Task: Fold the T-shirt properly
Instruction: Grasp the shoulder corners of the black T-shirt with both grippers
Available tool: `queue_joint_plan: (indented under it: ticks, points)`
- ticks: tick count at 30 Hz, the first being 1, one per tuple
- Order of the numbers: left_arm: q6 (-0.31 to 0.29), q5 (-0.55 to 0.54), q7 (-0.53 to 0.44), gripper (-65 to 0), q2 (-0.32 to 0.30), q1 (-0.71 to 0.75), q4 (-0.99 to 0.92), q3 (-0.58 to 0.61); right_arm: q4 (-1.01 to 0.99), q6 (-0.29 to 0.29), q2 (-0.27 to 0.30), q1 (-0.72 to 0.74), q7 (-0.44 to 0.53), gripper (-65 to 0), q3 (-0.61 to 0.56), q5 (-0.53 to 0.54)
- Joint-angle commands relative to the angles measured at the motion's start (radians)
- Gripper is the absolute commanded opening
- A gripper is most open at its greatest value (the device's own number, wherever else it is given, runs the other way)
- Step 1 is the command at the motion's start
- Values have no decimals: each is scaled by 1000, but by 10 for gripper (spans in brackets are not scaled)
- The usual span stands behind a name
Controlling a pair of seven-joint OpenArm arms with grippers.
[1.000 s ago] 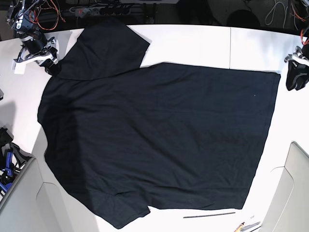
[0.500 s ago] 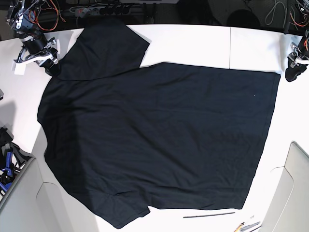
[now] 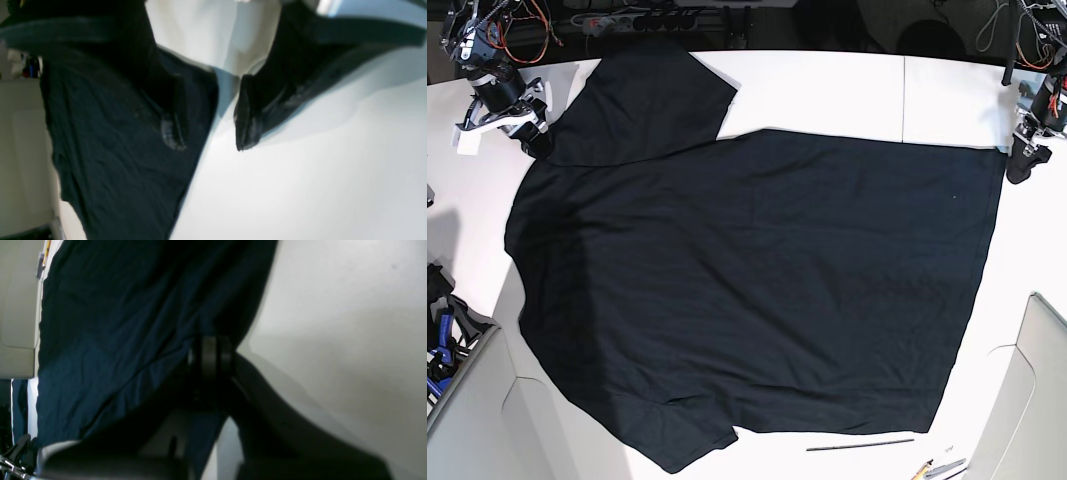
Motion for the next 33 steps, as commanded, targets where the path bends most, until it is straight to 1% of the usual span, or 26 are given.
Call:
queue_joint_plan:
  ticks: [1,6,8,14,17,21,24,28,31,32,33]
  points:
    - [9,23,54,-366,-14,5,3,13,13,18,11,0,11,-650,4,19]
    - [8,-35,150,-366,-14,6,3,32,13,18,11,0,11,-650,4,16]
    - [8,-42,171,-366,-14,6,3,32,13,18,11,0,11,-650,4,16]
    - [8,-41,197,-366,-19,20,3,32,13,18,11,0,11,-650,4,16]
    - [-6,-45,207,-366,-28,34,4,32,13,18,11,0,11,-650,4,16]
    - [-7,-95,229,-366,-37,39,4,32,13,18,11,0,11,-650,4,16]
    - [-28,-121,229,-370,-39,39,4,32,13,18,11,0,11,-650,4,16]
    - [-30,-124,210,-481,-39,39,4,32,13,18,11,0,11,-650,4,17]
    - [-30,-122,169,-517,-39,37,4,32,13,18,11,0,11,-650,4,17]
    - [-31,-121,166,-547,-39,32,4,32,13,18,11,0,11,-650,4,17]
    - [-35,-116,166,-590,-39,28,4,32,13,19,11,0,11,-650,4,17]
